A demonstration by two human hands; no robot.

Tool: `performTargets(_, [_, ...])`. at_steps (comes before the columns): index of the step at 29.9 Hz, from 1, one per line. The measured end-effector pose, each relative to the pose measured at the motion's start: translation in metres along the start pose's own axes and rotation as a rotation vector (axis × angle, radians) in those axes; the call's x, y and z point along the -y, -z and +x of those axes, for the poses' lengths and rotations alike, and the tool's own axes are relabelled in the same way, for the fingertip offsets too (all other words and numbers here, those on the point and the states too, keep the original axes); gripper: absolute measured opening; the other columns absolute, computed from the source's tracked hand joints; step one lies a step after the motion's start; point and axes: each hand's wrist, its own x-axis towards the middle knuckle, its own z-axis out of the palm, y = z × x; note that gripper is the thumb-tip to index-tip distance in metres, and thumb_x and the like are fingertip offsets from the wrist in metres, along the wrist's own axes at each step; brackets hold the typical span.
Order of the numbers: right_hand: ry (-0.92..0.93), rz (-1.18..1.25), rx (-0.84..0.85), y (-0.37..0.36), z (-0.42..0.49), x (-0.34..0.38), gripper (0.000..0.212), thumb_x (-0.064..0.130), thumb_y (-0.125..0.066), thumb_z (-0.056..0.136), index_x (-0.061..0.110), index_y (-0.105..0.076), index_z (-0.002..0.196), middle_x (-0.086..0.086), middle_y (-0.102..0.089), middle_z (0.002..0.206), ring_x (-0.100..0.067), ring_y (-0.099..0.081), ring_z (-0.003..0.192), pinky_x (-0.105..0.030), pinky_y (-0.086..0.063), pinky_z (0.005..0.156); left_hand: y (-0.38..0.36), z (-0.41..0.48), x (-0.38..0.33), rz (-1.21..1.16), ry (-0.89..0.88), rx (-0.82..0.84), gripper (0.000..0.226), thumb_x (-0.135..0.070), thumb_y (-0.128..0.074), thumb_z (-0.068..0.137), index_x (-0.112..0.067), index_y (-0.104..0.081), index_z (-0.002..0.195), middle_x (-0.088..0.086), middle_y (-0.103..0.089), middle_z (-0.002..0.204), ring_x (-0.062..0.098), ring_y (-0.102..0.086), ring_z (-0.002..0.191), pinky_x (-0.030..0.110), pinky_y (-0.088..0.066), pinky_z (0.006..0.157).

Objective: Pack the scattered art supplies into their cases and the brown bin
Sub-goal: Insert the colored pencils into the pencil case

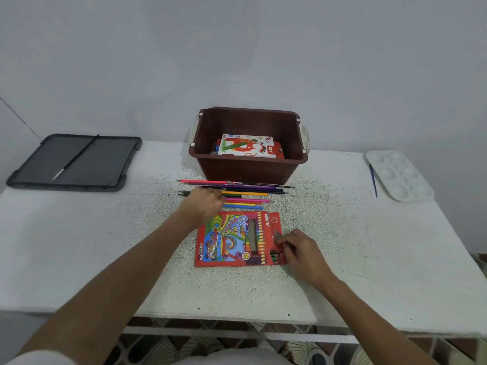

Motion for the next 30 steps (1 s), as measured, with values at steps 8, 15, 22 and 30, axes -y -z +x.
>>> performTargets(8, [0.061,-0.005,-0.065,0.011,0.011,0.028,0.021,0.010,-0.055,0.096,0.013,-0.069,0.112,0.003,-0.055,0.098,-0.003,-0.053,0.081,-0.020,-0.046,0.070,0.011,-0.013,-0.021,-0.976,0.368,-0.458,0.015,-0.014,-0.069,0.085,-0.014,-0.056,0.092,-0.005,-0.063,0.079,0.009,-0.063,0.069,0.021,-0.053,0.058])
performTargets(15, [0.162,0.017,-0.123,0.014,0.030,0.063,0.025,0.024,-0.058,0.097,0.015,-0.065,0.119,0.003,-0.055,0.104,-0.006,-0.054,0.092,-0.018,-0.045,0.071,0.038,-0.031,-0.051,-1.760,0.553,-0.398,0.018,-0.002,-0.069,0.086,-0.004,-0.056,0.099,0.019,-0.069,0.093,0.025,-0.073,0.083,0.037,-0.060,0.075])
performTargets(22, [0.229,-0.021,-0.157,0.005,0.032,0.070,0.027,0.021,-0.062,0.094,0.012,-0.069,0.118,0.004,-0.056,0.093,-0.009,-0.053,0.082,-0.022,-0.046,0.068,0.044,-0.039,-0.062,-1.892,0.515,-0.388,0.017,0.004,-0.068,0.084,0.001,-0.056,0.096,0.017,-0.073,0.090,0.029,-0.073,0.084,0.031,-0.060,0.070])
performTargets(30, [0.223,-0.178,-0.179,0.021,0.025,0.029,0.024,0.013,-0.065,0.091,0.012,-0.070,0.115,-0.003,-0.057,0.091,-0.016,-0.051,0.082,-0.024,-0.039,0.063,0.032,-0.049,-0.059,-1.778,0.500,-0.262,0.016,-0.014,-0.071,0.086,-0.011,-0.066,0.100,0.000,-0.075,0.094,0.016,-0.071,0.092,0.032,-0.060,0.076])
